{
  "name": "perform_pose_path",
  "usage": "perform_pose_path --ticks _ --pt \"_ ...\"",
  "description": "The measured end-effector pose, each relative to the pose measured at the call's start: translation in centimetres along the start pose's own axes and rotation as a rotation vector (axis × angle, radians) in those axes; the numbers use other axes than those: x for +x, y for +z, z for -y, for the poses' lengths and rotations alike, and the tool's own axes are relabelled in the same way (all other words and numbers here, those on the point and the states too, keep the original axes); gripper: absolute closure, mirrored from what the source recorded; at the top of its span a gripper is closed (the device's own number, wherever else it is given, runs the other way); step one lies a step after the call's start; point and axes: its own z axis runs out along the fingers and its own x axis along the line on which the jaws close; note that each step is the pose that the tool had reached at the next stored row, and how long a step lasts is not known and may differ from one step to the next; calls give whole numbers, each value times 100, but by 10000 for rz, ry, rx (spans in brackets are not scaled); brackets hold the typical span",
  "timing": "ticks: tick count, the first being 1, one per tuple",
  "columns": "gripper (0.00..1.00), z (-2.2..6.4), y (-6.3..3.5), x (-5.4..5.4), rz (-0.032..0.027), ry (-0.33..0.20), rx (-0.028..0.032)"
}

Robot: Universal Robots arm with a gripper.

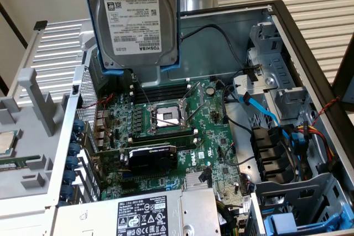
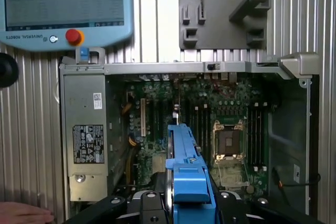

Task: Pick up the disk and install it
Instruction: 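Pick up the disk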

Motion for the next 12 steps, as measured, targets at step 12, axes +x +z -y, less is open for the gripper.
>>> perform_pose_path --ticks 12 --pt "63 351 -7 229 -51 -3 -43"
